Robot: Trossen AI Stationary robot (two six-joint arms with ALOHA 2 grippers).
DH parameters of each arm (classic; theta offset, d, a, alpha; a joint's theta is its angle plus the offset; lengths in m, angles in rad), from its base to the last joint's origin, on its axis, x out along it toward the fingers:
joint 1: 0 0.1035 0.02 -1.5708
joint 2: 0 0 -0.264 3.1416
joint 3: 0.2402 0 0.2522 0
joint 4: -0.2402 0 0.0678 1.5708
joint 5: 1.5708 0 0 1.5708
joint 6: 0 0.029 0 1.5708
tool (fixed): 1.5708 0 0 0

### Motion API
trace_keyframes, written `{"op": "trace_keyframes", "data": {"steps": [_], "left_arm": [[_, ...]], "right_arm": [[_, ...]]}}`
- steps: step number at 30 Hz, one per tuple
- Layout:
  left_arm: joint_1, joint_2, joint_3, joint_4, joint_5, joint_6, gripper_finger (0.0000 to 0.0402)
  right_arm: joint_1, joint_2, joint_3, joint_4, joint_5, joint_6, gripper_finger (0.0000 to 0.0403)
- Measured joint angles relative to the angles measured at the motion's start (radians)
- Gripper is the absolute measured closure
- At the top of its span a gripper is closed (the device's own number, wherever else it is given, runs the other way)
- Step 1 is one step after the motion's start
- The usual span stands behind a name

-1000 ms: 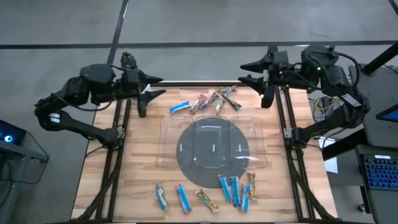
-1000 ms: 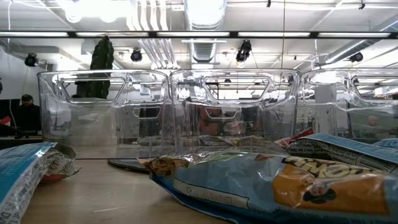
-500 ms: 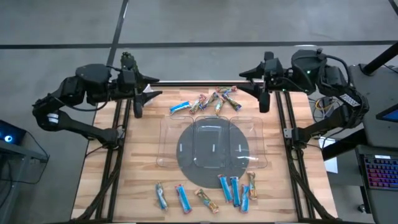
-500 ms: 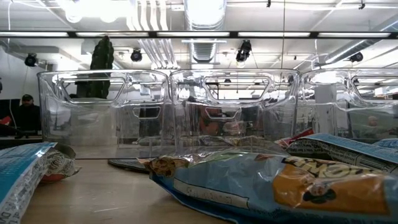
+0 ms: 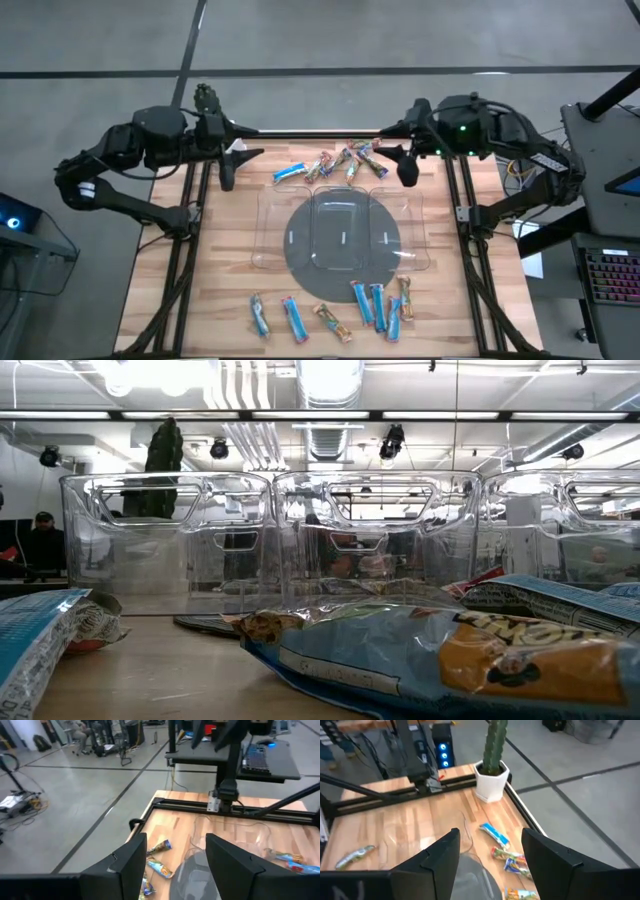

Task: Pick and place Granola Bars by type
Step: Put the red granola bar into the left transparent bin

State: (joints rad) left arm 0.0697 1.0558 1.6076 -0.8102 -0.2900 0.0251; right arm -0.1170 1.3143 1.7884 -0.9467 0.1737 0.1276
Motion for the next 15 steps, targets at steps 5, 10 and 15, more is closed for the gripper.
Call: {"op": "trace_keyframes", "data": {"steps": [5,10,15], "left_arm": [[0.0,0.011,-0.008,-0.001,-0.024,-0.087,0.0216],[0.0,0.035,-0.008,-0.001,-0.024,-0.038,0.0216],[0.0,0.058,-0.008,0.002,-0.035,0.0,0.0216]], "right_arm": [[0.0,0.015,-0.027,-0.001,0.055,0.064,0.02],[-0.005,0.036,-0.028,-0.011,0.094,0.103,0.02],[-0.044,0.067,-0.003,-0.04,0.117,0.126,0.02]]}}
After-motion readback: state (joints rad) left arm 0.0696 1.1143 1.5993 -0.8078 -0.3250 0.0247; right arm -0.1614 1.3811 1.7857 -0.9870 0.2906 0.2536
